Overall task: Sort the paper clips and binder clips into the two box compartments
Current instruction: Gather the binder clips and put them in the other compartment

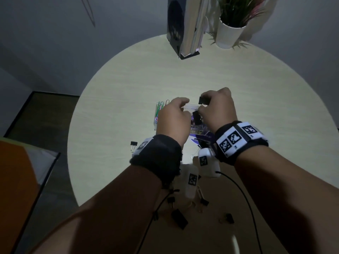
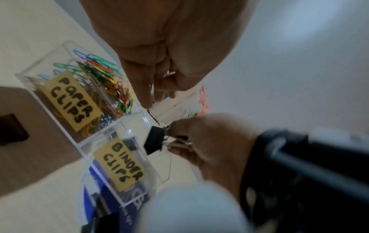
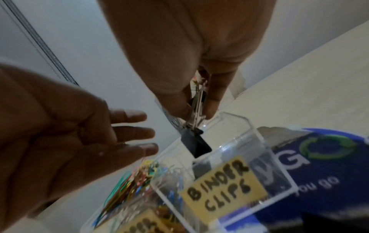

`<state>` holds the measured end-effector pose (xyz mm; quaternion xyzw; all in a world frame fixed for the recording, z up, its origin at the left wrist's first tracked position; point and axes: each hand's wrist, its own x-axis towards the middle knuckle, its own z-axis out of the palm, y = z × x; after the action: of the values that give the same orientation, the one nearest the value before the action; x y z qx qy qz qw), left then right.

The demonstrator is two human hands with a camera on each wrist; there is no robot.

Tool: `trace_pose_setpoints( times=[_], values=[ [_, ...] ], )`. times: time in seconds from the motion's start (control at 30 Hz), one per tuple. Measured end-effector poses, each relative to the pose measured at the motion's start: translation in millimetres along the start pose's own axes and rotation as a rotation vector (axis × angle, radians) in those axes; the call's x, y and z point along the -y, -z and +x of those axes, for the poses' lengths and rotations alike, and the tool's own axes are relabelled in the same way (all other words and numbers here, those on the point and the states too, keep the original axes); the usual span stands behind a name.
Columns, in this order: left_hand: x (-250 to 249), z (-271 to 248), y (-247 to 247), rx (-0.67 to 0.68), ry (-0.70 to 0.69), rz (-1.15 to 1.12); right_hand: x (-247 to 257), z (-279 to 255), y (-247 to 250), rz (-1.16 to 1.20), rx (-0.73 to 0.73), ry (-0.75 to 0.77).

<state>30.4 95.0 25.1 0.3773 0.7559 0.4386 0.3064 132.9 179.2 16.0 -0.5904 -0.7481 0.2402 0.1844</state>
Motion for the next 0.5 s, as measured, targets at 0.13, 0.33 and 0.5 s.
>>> trace_pose_setpoints(
  times=[0.13,0.33,0.5],
  values=[
    [4,0,9,-0.096,0.068,-0.137,0,-14,-8,0.012,0.036,0.08],
    [18,-12,42,-0.155,0.083,-0.176,-8,-27,13,0.038,-0.055,0.182],
    [69,-22,92,-0.083,0.119,0.29,-62,-49,28,0.055,-0.069,-0.197]
  ],
)
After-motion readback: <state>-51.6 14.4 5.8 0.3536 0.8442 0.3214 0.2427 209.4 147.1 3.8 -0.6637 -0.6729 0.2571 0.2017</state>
